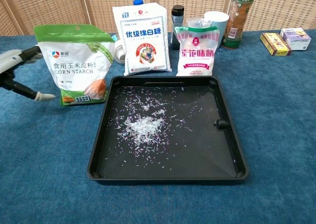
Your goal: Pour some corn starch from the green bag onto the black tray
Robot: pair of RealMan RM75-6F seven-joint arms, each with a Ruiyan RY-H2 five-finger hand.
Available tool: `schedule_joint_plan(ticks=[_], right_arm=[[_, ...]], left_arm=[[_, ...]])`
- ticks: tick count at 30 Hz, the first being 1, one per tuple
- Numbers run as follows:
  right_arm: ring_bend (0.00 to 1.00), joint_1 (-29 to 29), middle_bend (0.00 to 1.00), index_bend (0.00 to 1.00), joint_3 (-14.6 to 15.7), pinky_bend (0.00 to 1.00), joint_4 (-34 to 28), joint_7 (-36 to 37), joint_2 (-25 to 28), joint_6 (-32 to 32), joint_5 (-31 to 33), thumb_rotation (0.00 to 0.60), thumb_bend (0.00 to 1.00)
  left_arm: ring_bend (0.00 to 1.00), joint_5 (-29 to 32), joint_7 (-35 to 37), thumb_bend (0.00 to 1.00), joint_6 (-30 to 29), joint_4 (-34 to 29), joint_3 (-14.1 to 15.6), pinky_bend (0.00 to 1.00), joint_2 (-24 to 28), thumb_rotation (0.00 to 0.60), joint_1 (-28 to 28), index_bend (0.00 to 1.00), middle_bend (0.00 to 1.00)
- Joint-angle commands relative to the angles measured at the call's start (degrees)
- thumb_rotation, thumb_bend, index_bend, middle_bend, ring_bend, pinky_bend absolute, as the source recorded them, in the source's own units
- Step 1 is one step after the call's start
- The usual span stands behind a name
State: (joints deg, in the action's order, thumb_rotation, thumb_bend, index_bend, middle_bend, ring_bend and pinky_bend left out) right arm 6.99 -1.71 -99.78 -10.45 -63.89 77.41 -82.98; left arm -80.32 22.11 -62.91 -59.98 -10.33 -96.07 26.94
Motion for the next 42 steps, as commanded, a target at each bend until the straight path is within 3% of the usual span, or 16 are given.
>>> schedule_joint_plan(ticks=[1,8,12,14,19,22,25,31,37,42], right_arm=[[0.00,0.02,0.02,0.04,-0.05,0.08,0.10,0.09,0.02,-0.07,0.21,0.415,0.03],[0.00,0.17,0.02,0.04,0.10,0.08,0.18,0.14,-0.08,-0.55,0.55,0.417,0.03],[0.00,0.31,0.02,0.04,0.22,0.08,0.24,0.49,-0.13,-0.98,0.69,0.417,0.03],[0.00,0.33,0.02,0.04,0.27,0.08,0.24,0.75,-0.14,-1.08,0.72,0.420,0.03],[0.00,0.39,0.02,0.04,0.34,0.08,0.39,1.15,-0.11,-1.37,0.95,0.421,0.03],[0.00,0.42,0.02,0.04,0.41,0.08,0.42,1.33,-0.11,-1.51,1.01,0.421,0.03],[0.00,0.46,0.02,0.04,0.44,0.08,0.38,1.42,-0.09,-1.56,1.00,0.421,0.03],[0.00,0.43,0.02,0.04,0.38,0.08,0.22,1.90,0.14,-1.34,0.95,0.419,0.03],[0.00,0.37,0.02,0.04,0.28,0.08,-0.47,2.27,0.49,-0.85,0.63,0.417,0.03],[0.00,0.45,0.02,0.04,0.29,0.08,-0.85,1.89,0.47,-0.78,0.44,0.419,0.03]], left_arm=[[0.08,0.53,-1.21,0.04,0.52,0.11,-0.36,0.06,-0.97,0.600,0.94,0.11,0.02],[0.13,2.11,-4.81,0.14,2.99,1.98,-0.49,0.14,-4.20,0.600,3.13,0.17,0.11],[0.20,2.10,-5.15,0.22,2.76,4.85,-0.94,0.26,-7.37,0.600,4.58,0.23,0.17],[0.25,1.99,-5.23,0.26,1.20,6.43,-1.50,0.32,-9.00,0.600,4.93,0.28,0.22],[0.50,1.90,-6.53,0.39,-1.93,10.47,-2.22,0.57,-11.94,0.600,5.26,0.54,0.51],[0.59,2.15,-6.51,0.43,-2.70,11.59,-2.61,0.63,-12.77,0.600,5.47,0.64,0.60],[0.61,0.57,-4.79,0.45,-5.36,11.46,-2.08,0.65,-12.18,0.600,5.05,0.67,0.63],[0.61,-7.46,0.56,0.45,-13.64,9.47,2.10,0.64,-5.38,0.600,3.71,0.67,0.63],[0.61,-14.38,-3.65,0.43,-18.07,2.58,6.03,0.63,6.58,0.600,3.47,0.67,0.63],[0.61,-18.35,-8.71,0.43,-17.94,-1.90,8.20,0.63,14.05,0.600,4.59,0.67,0.63]])
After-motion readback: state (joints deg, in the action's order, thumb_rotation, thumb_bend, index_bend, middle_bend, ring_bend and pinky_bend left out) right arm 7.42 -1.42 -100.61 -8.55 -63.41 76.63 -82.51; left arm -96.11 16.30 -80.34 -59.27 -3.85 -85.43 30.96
